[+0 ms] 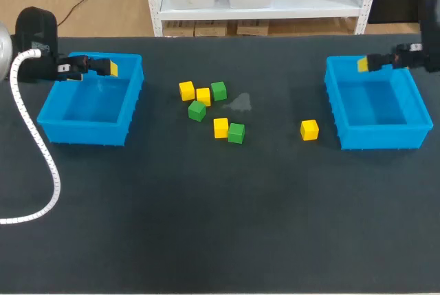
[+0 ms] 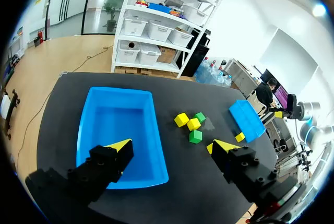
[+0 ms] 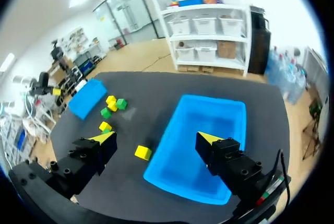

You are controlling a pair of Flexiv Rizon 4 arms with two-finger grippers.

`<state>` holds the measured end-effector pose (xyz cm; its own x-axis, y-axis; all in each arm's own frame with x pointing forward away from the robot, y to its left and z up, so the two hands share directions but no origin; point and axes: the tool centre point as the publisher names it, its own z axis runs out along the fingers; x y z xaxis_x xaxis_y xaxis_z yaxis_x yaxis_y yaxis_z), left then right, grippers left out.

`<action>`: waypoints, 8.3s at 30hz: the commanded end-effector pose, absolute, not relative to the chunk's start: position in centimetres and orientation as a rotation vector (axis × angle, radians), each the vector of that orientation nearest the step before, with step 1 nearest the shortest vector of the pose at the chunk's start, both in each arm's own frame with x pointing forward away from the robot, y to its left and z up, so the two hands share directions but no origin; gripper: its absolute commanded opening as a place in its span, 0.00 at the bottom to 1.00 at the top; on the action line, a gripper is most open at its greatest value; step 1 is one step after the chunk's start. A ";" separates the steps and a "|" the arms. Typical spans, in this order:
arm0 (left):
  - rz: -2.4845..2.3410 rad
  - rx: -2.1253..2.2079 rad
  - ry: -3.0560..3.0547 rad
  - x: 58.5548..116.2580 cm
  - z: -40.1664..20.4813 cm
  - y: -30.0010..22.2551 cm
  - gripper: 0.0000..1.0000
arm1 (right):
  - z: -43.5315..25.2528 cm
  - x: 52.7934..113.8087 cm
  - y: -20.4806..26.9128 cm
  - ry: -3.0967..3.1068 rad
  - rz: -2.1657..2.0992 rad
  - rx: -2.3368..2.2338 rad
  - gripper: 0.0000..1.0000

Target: Put the green cubes in the right bin and the yellow cubes in the left bin.

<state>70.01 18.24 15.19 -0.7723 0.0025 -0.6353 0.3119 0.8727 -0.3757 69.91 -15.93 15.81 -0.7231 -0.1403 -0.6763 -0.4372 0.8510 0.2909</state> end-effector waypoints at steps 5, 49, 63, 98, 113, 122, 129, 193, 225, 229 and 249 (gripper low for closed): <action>-0.633 0.231 2.378 70.0 15.0 18.4 1.00 | 15.2 71.0 -11.2 2.343 0.466 -0.619 1.00; -0.633 0.231 2.378 70.0 15.0 18.4 1.00 | 3.1 68.4 4.9 2.353 0.154 -1.456 1.00; -0.633 0.231 2.378 70.0 15.0 18.4 1.00 | -0.3 68.7 6.4 2.374 0.093 -1.508 1.00; -0.633 0.231 2.378 70.0 15.0 18.4 1.00 | 2.6 70.2 3.8 2.331 -0.135 -1.264 0.00; -0.633 0.231 2.378 70.0 15.0 18.4 1.00 | 14.3 77.6 -16.6 2.411 -0.091 -0.160 0.00; -0.633 0.231 2.378 70.0 15.0 18.4 1.00 | 10.8 76.2 -22.9 2.522 -0.166 0.047 0.00; -0.633 0.231 2.378 70.0 15.0 18.4 1.00 | 8.9 75.3 -22.8 2.574 -0.164 0.040 0.00; -0.633 0.231 2.378 70.0 15.0 18.4 1.00 | 3.0 71.6 14.0 2.411 0.109 -1.194 1.00; -0.633 0.231 2.378 70.0 15.0 18.4 1.00 | -2.0 73.0 16.5 2.365 0.002 -1.351 1.00; -0.633 0.231 2.378 70.0 15.0 18.4 1.00 | -2.3 73.0 16.6 2.350 -0.020 -1.369 1.00; -0.633 0.231 2.378 70.0 15.0 18.4 1.00 | -2.7 73.6 17.2 2.266 -0.107 -1.385 1.00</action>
